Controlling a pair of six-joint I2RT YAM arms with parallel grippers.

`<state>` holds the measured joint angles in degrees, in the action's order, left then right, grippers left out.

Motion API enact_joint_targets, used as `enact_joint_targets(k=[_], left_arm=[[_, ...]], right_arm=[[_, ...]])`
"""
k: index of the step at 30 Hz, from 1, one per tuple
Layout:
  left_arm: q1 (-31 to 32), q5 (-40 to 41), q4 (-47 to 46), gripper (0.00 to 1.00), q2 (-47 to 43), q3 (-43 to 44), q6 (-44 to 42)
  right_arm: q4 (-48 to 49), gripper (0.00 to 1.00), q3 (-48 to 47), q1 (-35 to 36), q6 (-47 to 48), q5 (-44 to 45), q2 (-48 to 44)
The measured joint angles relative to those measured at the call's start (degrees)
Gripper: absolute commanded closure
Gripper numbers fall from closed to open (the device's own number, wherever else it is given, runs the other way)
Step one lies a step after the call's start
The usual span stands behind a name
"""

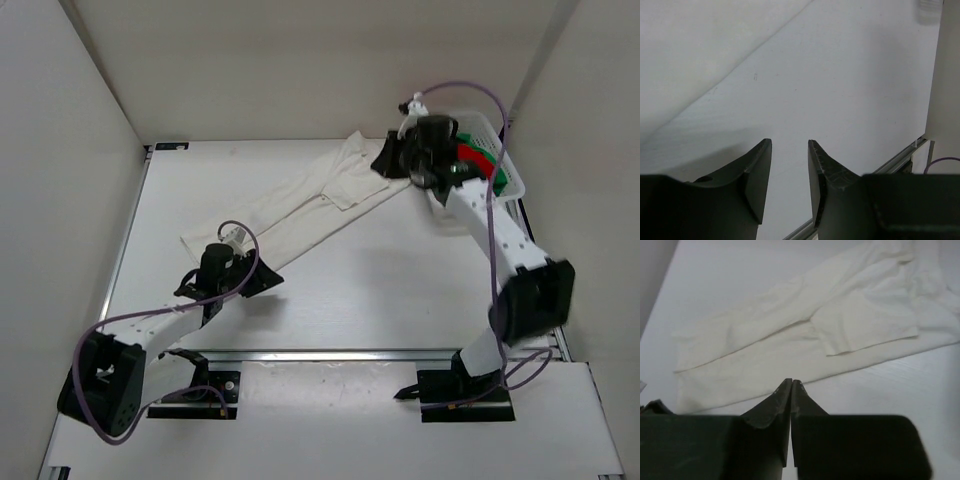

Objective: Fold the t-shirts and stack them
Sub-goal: Rotate the tshirt 90 degrees

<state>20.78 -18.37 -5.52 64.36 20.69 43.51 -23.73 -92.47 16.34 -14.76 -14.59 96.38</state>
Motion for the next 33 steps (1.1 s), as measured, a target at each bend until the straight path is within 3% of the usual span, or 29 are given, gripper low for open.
enact_joint_targets(k=[4, 7, 9, 12, 15, 20, 26, 29, 33], left_arm=[[-1.7, -0.1, 2.7, 0.57, -5.0, -0.3, -1.6], [-3.8, -0.2, 5.1, 0.56, -7.7, 0.8, -3.1], [-5.2, -0.3, 6.9, 0.56, -8.2, 2.3, -4.1], [-6.9, -0.6, 8.2, 0.57, -9.1, 3.8, -5.1], [-8.1, -1.0, 9.2, 0.56, -10.0, 4.4, -5.9], [-8.7, -1.6, 10.6, 0.56, -10.2, 4.5, -6.5], [-9.0, -2.0, 11.1, 0.56, -9.9, 4.6, -6.9], [-9.0, -2.0, 11.1, 0.57, -9.4, 4.7, -7.3], [-8.7, -2.0, 11.2, 0.55, -8.3, 4.7, -7.7]], right_arm=[[12.8, 0.96, 27.5, 7.4, -5.2, -0.2, -14.0], [20.7, 0.77, 40.1, 15.3, -10.4, 0.7, -11.4], [23.2, 0.65, 43.0, 20.0, -13.7, 1.1, -6.1], [28.0, 0.57, 42.7, 25.4, -17.3, 2.5, 1.4], [32.2, 0.56, 38.9, 28.0, -21.0, 3.3, 7.4], [36.6, 0.61, 28.8, 29.4, -25.3, 4.2, 17.2], [36.5, 0.96, 18.4, 29.4, -28.7, 3.0, 26.1], [36.7, 1.00, 19.5, 29.0, -29.6, 2.7, 25.8], [37.4, 1.00, 31.1, 27.3, -28.3, 2.0, 17.4]])
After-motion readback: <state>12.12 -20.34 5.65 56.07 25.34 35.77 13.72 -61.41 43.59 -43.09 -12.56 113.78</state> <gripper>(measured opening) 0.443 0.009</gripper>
